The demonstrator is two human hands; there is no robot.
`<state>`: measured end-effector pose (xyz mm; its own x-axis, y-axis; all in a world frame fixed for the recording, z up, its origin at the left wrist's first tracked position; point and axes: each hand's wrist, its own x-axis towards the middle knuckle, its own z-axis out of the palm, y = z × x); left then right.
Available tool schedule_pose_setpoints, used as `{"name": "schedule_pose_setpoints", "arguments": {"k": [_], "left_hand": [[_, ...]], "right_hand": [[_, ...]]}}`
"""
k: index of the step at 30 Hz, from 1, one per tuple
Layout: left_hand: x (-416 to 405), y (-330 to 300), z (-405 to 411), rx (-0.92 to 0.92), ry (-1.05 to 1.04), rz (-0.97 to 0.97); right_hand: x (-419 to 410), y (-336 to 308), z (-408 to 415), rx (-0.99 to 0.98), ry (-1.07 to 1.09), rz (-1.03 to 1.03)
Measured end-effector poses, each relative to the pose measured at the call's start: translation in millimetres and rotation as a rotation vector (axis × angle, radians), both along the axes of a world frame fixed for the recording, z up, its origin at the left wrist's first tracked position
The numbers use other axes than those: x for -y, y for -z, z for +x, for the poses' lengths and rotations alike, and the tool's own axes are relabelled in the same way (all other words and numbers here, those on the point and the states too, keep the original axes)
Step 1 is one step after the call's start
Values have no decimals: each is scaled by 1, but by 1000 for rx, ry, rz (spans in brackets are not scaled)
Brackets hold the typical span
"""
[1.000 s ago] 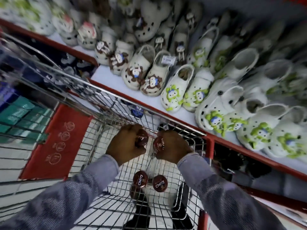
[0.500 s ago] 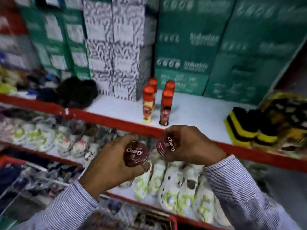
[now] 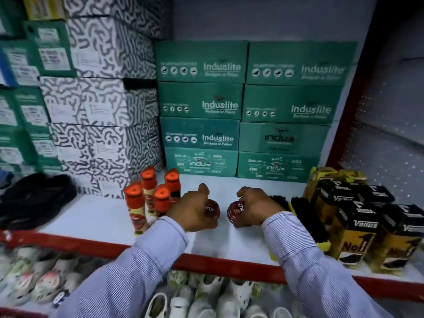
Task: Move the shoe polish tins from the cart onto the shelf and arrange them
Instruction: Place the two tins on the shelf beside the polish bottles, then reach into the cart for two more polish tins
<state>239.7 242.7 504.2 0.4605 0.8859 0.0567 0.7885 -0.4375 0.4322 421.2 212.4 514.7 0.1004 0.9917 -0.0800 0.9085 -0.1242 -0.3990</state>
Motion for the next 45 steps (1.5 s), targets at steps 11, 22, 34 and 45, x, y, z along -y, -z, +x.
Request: {"name": "schedule_pose_setpoints", "arguments": {"k": [11,22,34,45], "left_hand": [[-55,34,25,-182,-120,-132],[10,32,-6,-132,-22,180],[202,213,-166,-100,-17,423],[288,476,-244,-404,-41,-299]], "right_hand": [[-51,39,-1,52,7,-85],[-4,44,-15,107,-56,137],[190,182,-150,31,-242,352],[271,453,-251,196,-313,-338]]}}
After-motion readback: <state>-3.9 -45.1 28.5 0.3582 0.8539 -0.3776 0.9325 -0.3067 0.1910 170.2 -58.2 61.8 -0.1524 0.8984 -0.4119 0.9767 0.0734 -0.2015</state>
